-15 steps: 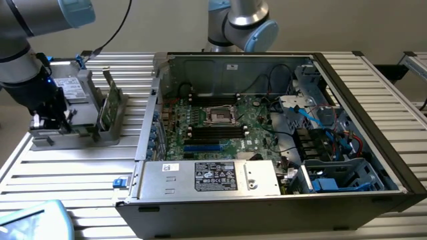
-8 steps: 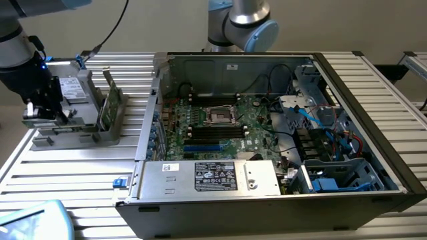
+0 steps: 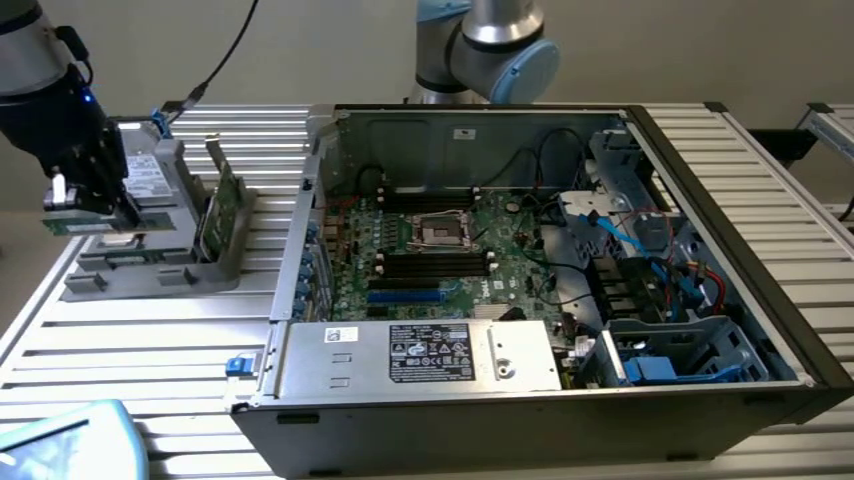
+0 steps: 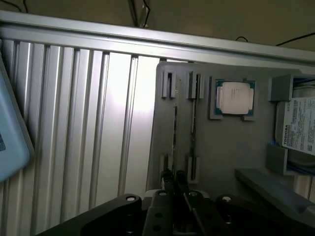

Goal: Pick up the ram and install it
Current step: 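Pick up the ram and move it above insertion slot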

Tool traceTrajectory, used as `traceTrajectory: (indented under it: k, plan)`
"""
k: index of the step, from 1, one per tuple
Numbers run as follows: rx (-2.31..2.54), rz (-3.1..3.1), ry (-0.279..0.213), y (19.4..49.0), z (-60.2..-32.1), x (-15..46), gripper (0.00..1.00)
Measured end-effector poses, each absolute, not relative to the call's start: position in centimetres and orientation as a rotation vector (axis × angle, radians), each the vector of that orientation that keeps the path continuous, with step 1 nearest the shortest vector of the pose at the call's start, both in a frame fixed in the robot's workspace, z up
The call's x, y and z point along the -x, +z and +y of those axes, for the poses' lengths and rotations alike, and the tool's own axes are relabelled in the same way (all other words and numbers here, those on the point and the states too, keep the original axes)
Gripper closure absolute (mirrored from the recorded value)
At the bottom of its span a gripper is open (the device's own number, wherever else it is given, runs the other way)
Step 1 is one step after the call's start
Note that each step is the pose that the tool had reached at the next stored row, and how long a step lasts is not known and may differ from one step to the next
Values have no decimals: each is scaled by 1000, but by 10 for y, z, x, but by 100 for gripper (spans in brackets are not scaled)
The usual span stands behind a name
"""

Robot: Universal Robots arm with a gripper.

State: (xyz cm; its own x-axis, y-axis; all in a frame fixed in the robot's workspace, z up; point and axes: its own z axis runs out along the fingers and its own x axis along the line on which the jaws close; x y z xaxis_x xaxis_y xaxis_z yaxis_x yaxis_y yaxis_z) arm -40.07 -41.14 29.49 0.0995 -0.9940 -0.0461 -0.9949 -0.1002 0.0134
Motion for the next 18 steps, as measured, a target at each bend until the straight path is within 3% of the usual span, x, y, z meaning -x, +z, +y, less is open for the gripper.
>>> traceTrajectory:
  k: [18]
  plan:
    - [2323, 2102, 71, 365, -411, 342, 86]
